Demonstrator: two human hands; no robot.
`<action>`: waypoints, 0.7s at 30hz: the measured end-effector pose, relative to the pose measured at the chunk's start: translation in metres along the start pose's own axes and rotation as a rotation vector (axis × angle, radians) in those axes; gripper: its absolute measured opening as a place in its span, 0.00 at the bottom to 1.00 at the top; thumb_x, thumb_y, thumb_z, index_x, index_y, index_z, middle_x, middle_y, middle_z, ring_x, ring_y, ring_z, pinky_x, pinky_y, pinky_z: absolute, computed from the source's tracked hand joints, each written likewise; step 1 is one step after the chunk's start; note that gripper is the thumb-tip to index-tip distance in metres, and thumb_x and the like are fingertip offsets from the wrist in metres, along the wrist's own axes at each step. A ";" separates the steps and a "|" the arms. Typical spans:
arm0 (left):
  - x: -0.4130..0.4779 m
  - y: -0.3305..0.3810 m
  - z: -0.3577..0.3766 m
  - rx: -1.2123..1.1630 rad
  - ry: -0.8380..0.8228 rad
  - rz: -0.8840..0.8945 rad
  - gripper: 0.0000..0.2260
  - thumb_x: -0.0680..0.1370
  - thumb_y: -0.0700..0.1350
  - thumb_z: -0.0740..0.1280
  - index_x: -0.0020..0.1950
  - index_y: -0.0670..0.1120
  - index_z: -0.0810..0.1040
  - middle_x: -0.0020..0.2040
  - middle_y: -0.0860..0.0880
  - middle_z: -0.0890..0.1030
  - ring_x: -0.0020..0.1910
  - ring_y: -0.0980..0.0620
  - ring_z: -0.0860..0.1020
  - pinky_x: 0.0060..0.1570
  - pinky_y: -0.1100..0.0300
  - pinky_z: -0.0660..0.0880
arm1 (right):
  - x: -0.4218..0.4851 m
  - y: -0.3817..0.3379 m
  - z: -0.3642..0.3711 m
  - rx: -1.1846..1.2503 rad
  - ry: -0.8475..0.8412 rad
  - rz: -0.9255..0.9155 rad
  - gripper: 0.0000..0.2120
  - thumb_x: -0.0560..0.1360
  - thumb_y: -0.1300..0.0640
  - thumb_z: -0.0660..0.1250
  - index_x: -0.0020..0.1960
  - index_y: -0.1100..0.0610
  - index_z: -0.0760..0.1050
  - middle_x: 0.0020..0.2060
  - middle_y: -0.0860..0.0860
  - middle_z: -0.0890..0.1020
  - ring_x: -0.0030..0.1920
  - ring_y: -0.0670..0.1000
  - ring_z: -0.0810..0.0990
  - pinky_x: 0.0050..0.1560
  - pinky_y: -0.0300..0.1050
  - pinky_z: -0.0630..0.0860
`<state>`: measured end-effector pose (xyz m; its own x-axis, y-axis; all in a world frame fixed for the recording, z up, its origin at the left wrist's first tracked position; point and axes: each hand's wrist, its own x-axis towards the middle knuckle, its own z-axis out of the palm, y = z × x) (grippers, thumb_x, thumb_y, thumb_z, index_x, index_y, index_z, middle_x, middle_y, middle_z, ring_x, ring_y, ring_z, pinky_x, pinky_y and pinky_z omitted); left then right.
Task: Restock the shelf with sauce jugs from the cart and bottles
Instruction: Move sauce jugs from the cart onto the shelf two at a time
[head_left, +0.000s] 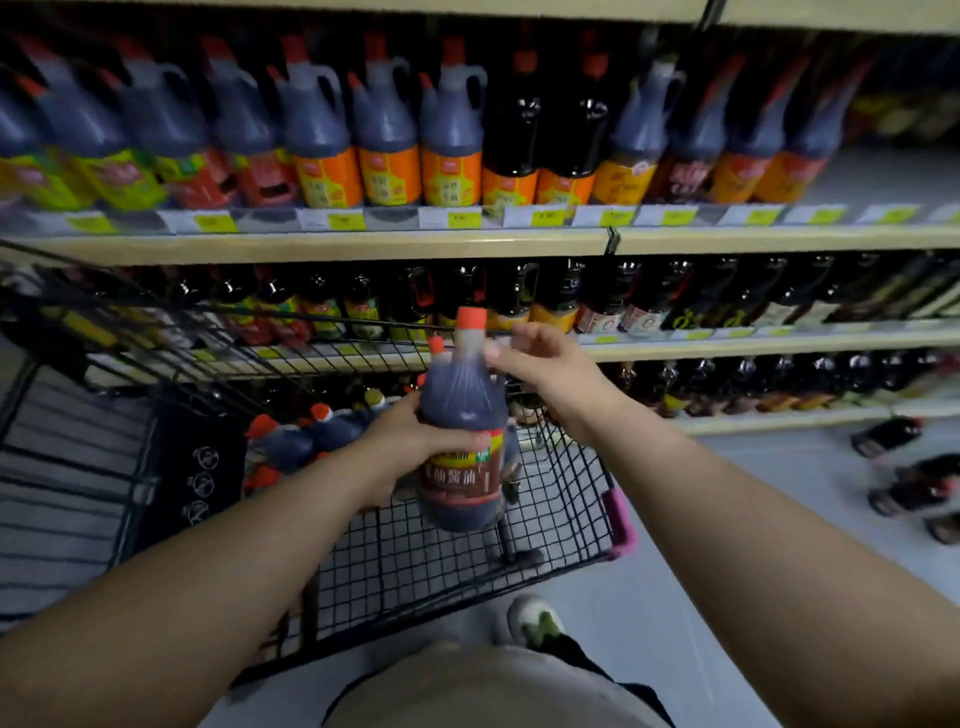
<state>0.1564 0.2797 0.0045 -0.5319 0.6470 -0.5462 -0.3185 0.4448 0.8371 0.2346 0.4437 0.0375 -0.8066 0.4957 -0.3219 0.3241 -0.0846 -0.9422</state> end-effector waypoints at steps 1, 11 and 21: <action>0.003 -0.001 -0.001 -0.017 -0.022 -0.007 0.37 0.51 0.51 0.84 0.59 0.52 0.78 0.51 0.49 0.85 0.52 0.45 0.82 0.56 0.43 0.77 | -0.010 0.009 -0.004 -0.003 0.003 0.057 0.35 0.69 0.55 0.76 0.72 0.59 0.65 0.62 0.52 0.74 0.63 0.53 0.75 0.56 0.43 0.74; 0.022 0.009 0.044 -0.059 -0.158 -0.008 0.26 0.60 0.47 0.80 0.56 0.48 0.79 0.46 0.48 0.86 0.42 0.50 0.85 0.35 0.61 0.78 | -0.056 0.086 0.010 0.179 0.098 0.118 0.41 0.59 0.64 0.81 0.66 0.60 0.66 0.57 0.59 0.80 0.56 0.56 0.81 0.57 0.50 0.80; 0.059 -0.062 0.045 0.132 -0.009 0.042 0.26 0.65 0.58 0.76 0.59 0.50 0.77 0.52 0.49 0.81 0.55 0.50 0.80 0.54 0.58 0.76 | -0.054 0.135 -0.019 0.056 0.403 0.260 0.46 0.48 0.47 0.82 0.63 0.54 0.69 0.51 0.52 0.83 0.50 0.53 0.84 0.52 0.58 0.81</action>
<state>0.1801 0.3180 -0.0806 -0.5357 0.6721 -0.5112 -0.1896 0.4942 0.8484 0.3316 0.4221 -0.0707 -0.4429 0.7467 -0.4962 0.4532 -0.2911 -0.8425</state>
